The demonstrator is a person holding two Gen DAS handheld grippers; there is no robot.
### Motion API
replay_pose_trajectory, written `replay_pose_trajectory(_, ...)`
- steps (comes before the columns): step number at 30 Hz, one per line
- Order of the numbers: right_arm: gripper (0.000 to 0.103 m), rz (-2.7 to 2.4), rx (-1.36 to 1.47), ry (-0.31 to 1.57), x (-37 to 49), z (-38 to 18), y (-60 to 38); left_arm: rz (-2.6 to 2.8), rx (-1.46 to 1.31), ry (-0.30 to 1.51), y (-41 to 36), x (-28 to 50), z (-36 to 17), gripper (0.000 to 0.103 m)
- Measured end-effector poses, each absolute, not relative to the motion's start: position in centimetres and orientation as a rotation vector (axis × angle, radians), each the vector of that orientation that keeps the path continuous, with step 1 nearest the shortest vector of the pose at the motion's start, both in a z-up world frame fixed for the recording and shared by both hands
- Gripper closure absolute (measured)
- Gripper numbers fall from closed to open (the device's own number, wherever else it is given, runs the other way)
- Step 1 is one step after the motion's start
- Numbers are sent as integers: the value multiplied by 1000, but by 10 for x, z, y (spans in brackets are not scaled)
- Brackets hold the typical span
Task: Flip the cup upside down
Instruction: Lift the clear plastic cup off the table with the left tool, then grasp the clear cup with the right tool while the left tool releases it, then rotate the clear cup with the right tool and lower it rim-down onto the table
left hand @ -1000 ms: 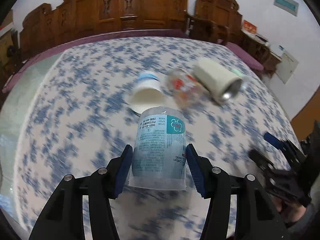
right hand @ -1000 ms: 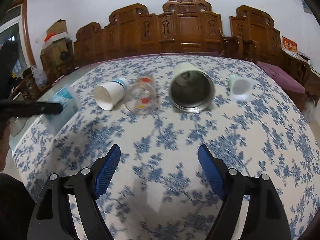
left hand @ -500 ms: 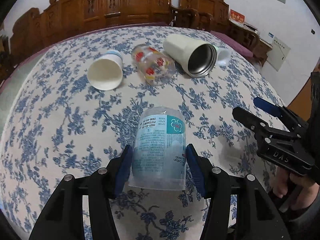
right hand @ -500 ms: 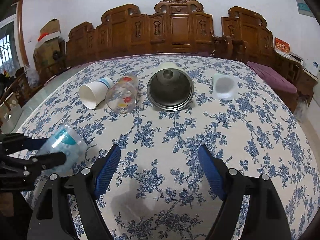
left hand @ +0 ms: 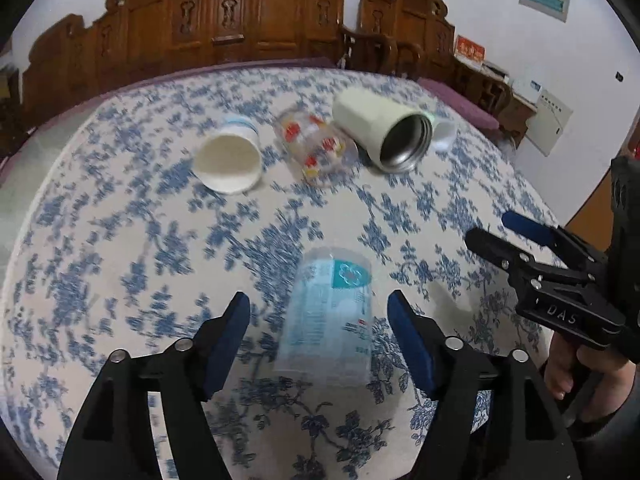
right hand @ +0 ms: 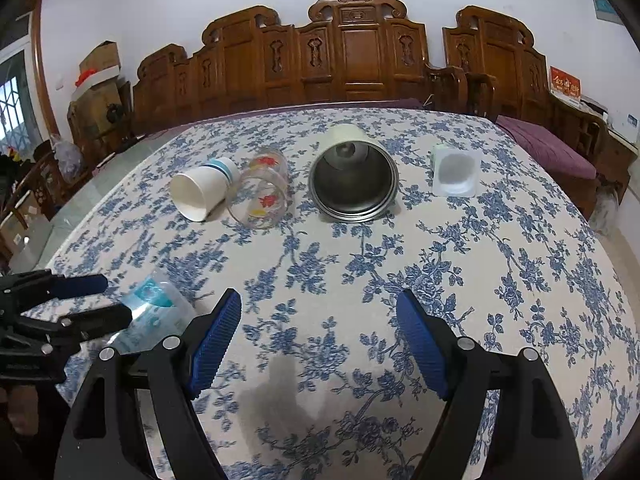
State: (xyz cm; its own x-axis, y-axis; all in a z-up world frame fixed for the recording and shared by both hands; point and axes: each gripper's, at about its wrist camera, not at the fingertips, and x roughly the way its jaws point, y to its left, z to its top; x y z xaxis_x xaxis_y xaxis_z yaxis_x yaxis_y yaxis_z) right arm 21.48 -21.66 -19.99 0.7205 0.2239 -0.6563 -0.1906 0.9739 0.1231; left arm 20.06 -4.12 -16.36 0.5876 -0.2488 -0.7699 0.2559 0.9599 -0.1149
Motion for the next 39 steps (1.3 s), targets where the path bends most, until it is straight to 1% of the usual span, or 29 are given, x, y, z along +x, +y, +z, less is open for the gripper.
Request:
replay_pose_trajectory(1, 21, 231, 49, 733, 214, -198, -215, -291, 6, 883, -38, 200, -160, 32)
replay_pose_trajectory(3, 21, 237, 53, 743, 211, -194, -209, -275, 4, 849, -28, 197, -150, 25)
replay_pose_trajectory(6, 21, 253, 69, 757, 210, -188, -199, -239, -3, 790, -9, 193, -137, 23)
replay_pose_trajectory(7, 21, 256, 69, 760, 210, -187, -195, -224, -8, 779, -4, 193, -135, 19)
replay_pose_trajectory(8, 21, 266, 71, 763, 209, -184, -189, -204, -18, 759, 5, 192, -132, 10)
replay_pose_trajectory(9, 21, 275, 75, 769, 210, -183, -184, -201, -30, 747, 10, 192, -130, 9)
replay_pose_trajectory(12, 26, 313, 96, 799, 211, -183, -169, -183, -77, 740, 28, 194, -123, 8)
replay_pose_trajectory(16, 28, 342, 125, 844, 214, -188, -150, -140, -52, 704, 41, 192, -113, 8)
replay_pose_trajectory(24, 28, 339, 213, 988, 234, -212, -126, -103, -52, 687, 59, 193, -110, 8)
replay_pose_trajectory(29, 31, 343, 302, 1099, 249, -231, -124, -105, -62, 700, 61, 195, -115, 8)
replay_pose_trajectory(37, 31, 322, 344, 1168, 270, -240, -119, -109, -76, 701, 63, 197, -116, 8)
replay_pose_trajectory(38, 32, 323, 351, 1176, 272, -241, -119, -109, -78, 702, 63, 198, -116, 8)
replay_pose_trajectory(39, 38, 321, 358, 1185, 273, -242, -119, -110, -76, 702, 63, 197, -116, 8)
